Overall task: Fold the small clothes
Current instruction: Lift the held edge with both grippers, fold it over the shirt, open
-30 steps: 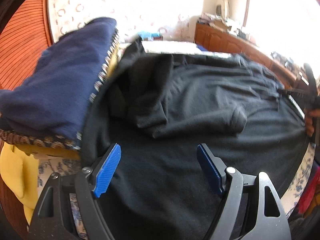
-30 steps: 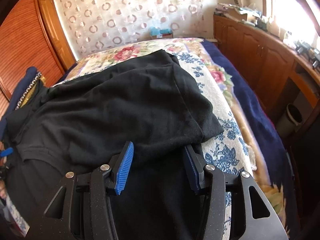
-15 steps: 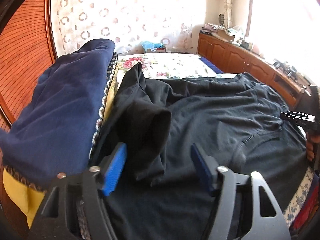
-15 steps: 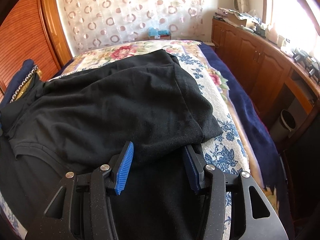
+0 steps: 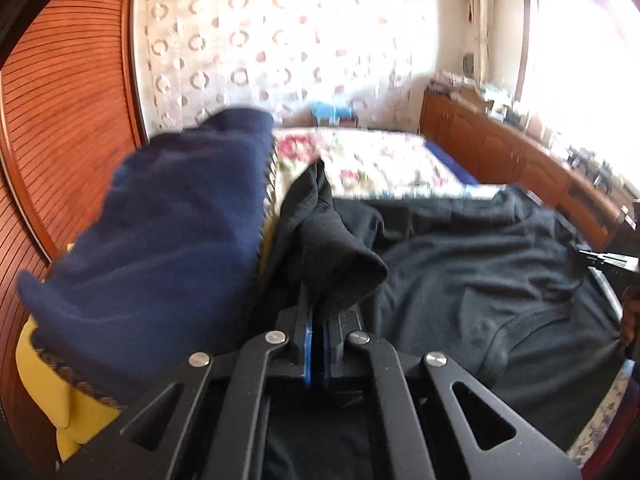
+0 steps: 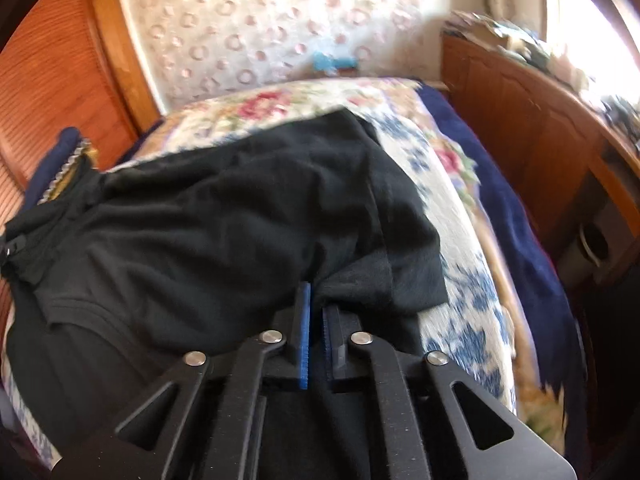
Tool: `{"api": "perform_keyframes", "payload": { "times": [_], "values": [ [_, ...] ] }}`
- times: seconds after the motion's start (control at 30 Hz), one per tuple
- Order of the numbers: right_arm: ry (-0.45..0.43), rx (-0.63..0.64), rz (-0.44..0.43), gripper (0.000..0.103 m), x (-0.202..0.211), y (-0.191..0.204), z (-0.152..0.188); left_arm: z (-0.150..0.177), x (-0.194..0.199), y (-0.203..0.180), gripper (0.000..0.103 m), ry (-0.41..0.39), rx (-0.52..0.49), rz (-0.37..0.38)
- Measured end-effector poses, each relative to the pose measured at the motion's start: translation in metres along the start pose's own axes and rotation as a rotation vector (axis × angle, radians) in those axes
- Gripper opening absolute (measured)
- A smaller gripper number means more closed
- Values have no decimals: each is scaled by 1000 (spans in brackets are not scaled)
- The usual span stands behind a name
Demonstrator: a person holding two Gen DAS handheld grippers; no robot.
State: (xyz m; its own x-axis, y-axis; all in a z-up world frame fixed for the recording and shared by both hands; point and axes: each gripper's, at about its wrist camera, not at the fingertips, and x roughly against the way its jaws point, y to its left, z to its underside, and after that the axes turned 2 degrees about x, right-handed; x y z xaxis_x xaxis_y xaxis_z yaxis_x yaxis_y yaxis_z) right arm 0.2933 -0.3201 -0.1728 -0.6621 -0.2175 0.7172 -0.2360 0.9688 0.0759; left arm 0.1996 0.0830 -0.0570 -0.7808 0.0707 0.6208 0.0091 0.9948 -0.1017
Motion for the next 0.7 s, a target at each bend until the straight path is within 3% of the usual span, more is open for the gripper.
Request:
{"api": "perform_keyframes", "payload": {
  "times": [0.33, 0.7],
  "values": [
    [-242, 58, -47, 0, 88, 10, -12, 13, 65, 23, 0, -100, 77, 63],
    [-297, 112, -63, 0, 168, 13, 30, 64, 115, 35, 0, -101, 124, 101]
  ]
}}
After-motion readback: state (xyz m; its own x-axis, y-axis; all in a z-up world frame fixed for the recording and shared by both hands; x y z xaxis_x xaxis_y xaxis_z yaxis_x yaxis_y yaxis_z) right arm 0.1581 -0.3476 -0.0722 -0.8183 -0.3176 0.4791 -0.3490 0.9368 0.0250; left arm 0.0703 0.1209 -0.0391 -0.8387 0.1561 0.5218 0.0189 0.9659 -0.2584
